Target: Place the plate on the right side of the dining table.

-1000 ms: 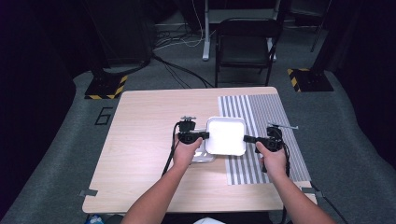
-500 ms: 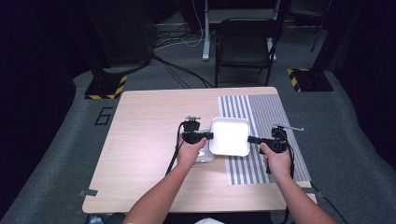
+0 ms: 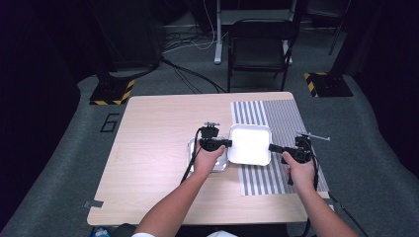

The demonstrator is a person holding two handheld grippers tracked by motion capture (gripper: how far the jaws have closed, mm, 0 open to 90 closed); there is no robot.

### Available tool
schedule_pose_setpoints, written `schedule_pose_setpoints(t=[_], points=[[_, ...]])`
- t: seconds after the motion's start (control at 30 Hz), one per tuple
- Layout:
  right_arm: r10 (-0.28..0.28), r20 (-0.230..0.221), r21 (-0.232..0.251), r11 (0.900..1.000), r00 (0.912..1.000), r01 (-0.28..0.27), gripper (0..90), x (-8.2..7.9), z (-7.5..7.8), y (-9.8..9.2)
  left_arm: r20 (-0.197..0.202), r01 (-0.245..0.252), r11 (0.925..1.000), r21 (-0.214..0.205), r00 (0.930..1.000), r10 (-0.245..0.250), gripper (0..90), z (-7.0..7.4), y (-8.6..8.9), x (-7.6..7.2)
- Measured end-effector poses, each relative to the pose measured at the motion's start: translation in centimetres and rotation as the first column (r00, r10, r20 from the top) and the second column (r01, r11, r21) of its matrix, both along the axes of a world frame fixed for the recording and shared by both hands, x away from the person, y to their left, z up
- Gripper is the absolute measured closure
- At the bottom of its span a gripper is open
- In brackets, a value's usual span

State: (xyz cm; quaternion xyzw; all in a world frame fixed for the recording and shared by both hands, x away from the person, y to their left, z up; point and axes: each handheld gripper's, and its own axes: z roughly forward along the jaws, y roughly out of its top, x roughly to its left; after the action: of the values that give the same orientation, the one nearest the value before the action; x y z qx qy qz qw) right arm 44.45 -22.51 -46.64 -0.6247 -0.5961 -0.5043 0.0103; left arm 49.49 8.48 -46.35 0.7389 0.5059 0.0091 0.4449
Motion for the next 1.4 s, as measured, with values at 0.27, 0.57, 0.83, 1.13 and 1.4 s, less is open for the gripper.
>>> schedule_pose_setpoints(t=[0.27,0.57,0.83,1.13,1.4], points=[[-0.005,-0.001,-0.001,1.0000,1.0000,0.005,83.6,0.0,-0.3,-0.7,-0.008,0.008,0.9999,0.009,0.9999,-0.008,80.8,-0.3,-0.7,0.1],[-0.021,-0.014,-0.003,0.9998,0.9997,0.021,83.8,-0.1,-0.8,-1.4,-0.015,0.014,0.9998,0.011,0.9998,-0.014,80.6,-0.7,-1.5,0.2],[-0.035,-0.017,-0.010,0.9993,0.9992,0.035,84.2,0.0,-1.0,-2.0,-0.020,0.023,0.9996,0.018,0.9996,-0.022,80.2,-0.8,-2.2,0.2],[-0.056,-0.017,-0.014,0.9984,0.9983,0.055,84.5,0.0,-1.1,-3.0,-0.033,0.045,0.9986,0.028,0.9985,-0.044,79.6,-1.2,-3.3,0.2],[-0.073,-0.023,-0.021,0.9972,0.9971,0.072,85.0,-0.1,-1.4,-3.9,-0.031,0.057,0.9980,0.027,0.9980,-0.056,79.5,-1.2,-4.3,0.3]])
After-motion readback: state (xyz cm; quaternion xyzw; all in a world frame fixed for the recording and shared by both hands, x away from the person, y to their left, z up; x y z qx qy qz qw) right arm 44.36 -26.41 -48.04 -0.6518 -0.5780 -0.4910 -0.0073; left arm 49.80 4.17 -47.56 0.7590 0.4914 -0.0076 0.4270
